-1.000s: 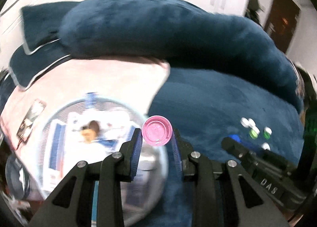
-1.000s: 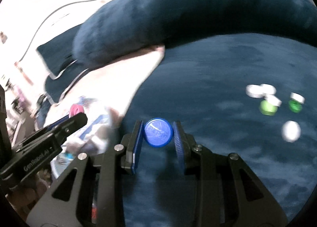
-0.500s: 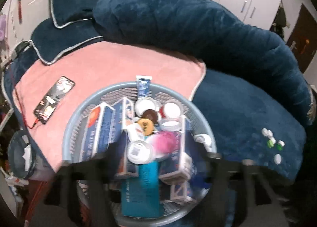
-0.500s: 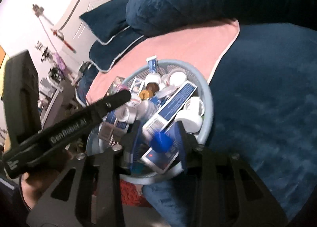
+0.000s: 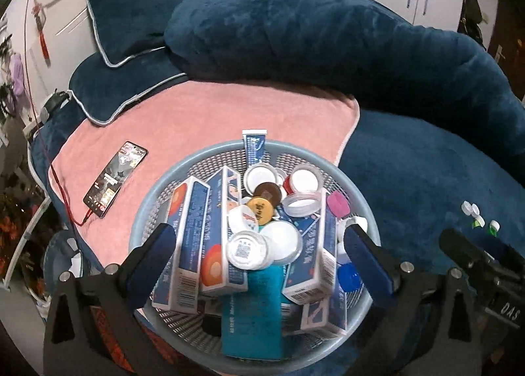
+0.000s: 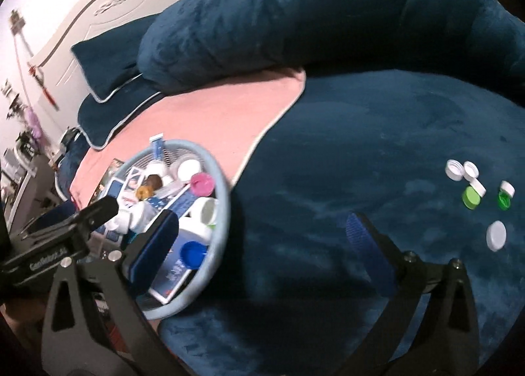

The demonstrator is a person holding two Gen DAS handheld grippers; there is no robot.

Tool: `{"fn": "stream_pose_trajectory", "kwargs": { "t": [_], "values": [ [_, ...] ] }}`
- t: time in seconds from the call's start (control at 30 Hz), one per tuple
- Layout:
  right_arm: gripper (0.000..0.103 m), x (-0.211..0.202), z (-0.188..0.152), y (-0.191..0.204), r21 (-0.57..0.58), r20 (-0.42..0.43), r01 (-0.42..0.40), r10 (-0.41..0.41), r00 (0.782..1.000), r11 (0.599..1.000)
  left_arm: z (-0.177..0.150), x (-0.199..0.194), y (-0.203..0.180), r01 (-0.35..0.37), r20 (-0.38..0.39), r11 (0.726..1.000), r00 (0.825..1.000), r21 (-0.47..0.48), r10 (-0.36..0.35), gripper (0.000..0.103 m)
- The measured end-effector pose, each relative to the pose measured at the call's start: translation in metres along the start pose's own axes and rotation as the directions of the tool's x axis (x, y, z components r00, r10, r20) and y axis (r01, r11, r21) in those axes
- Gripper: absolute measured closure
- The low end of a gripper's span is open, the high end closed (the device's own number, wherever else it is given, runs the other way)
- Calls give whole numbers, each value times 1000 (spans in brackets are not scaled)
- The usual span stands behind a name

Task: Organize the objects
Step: 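Carry the blue and pink caps to the basket and open both grippers, then move both grippers back over the remaining caps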

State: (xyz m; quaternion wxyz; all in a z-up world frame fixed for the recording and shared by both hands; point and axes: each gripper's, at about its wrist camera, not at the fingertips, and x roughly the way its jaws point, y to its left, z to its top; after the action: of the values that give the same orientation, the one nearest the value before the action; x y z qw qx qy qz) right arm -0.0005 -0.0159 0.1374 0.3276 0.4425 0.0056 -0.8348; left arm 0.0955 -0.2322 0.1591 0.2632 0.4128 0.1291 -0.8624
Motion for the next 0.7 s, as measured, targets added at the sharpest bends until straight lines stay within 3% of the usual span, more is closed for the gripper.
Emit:
{"fn": "stream_pose_trajectory", "kwargs": {
  "t": [0.7],
  "values": [
    [0,-23,-11,-77,136,-16,101,-99,995,986,-3,-1,-80,85,-24,988,996,127,-82,1]
  ]
}}
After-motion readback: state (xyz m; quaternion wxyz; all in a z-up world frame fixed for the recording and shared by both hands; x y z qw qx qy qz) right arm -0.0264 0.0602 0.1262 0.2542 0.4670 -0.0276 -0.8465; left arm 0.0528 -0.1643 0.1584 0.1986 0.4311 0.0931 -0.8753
